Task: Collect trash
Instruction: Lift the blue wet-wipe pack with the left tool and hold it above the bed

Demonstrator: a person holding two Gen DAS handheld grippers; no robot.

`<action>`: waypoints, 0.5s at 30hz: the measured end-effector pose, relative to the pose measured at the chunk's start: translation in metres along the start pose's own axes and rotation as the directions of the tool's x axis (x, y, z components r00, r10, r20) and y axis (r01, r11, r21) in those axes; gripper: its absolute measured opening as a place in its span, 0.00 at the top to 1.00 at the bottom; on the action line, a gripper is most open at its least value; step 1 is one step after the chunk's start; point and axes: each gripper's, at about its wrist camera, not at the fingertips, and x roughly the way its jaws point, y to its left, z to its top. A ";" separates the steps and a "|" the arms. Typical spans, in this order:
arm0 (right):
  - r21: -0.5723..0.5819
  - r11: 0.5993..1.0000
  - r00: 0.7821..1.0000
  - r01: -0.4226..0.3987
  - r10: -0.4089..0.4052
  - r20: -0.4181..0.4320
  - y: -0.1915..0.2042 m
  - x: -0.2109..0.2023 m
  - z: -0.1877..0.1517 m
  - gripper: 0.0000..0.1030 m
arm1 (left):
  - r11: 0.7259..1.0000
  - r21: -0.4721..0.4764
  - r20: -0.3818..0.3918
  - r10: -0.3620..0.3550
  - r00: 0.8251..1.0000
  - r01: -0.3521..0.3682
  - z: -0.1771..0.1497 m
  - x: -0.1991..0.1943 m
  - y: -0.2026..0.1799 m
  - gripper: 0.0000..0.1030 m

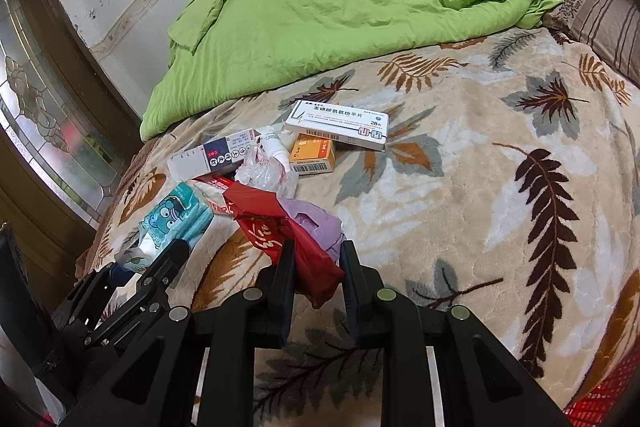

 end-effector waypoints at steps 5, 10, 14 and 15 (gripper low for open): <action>-0.001 1.000 1.000 0.001 -0.001 0.004 0.000 -0.001 0.001 0.78 | 1.000 0.003 0.008 0.002 1.000 -0.002 0.001 -0.001 0.001 0.60; -0.002 1.000 1.000 0.003 -0.003 0.010 0.000 -0.003 0.000 0.78 | 1.000 0.006 0.013 0.005 1.000 -0.005 0.002 -0.003 0.001 0.60; -0.005 1.000 1.000 0.005 -0.005 0.012 0.000 -0.004 0.000 0.78 | 1.000 0.008 0.020 0.006 1.000 -0.006 0.005 -0.004 0.002 0.60; -0.009 1.000 1.000 0.010 -0.010 0.014 0.001 -0.004 0.000 0.78 | 1.000 0.008 0.022 0.006 1.000 -0.006 0.004 -0.004 0.002 0.60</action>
